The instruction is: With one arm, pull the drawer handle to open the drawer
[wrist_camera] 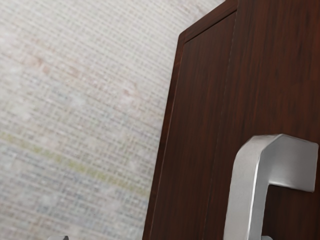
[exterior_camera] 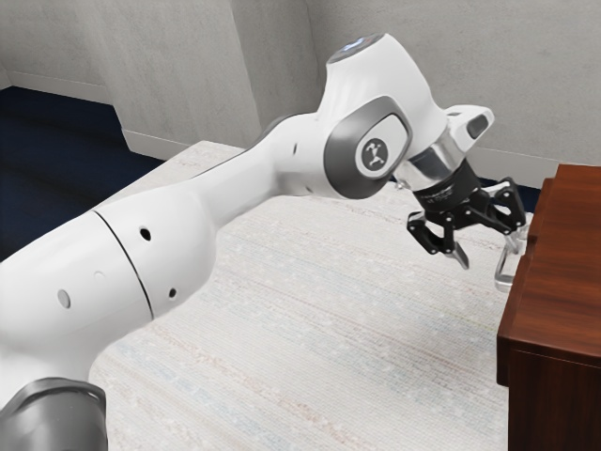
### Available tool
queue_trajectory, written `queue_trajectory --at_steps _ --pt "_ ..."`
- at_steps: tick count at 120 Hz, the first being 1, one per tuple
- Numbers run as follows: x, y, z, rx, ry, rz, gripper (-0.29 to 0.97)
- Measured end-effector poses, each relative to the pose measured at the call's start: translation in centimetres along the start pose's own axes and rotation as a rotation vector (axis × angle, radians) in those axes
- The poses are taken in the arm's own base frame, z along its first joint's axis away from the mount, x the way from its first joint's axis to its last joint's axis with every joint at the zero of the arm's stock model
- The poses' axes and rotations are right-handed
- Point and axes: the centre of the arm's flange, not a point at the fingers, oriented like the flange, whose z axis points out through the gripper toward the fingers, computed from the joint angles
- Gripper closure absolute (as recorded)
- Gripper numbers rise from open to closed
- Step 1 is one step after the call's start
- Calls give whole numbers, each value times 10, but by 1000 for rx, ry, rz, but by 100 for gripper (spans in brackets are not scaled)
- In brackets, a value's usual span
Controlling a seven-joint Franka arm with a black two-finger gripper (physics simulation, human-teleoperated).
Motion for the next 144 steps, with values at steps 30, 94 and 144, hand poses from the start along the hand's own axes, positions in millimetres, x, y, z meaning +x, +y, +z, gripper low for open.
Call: queue_trajectory --at_steps 30,94,144 --pt "2 -8 -1 19 -11 -17 25" --pt "11 -44 -18 99 -31 -65 25" --pt "24 -80 -32 167 -50 -110 25"
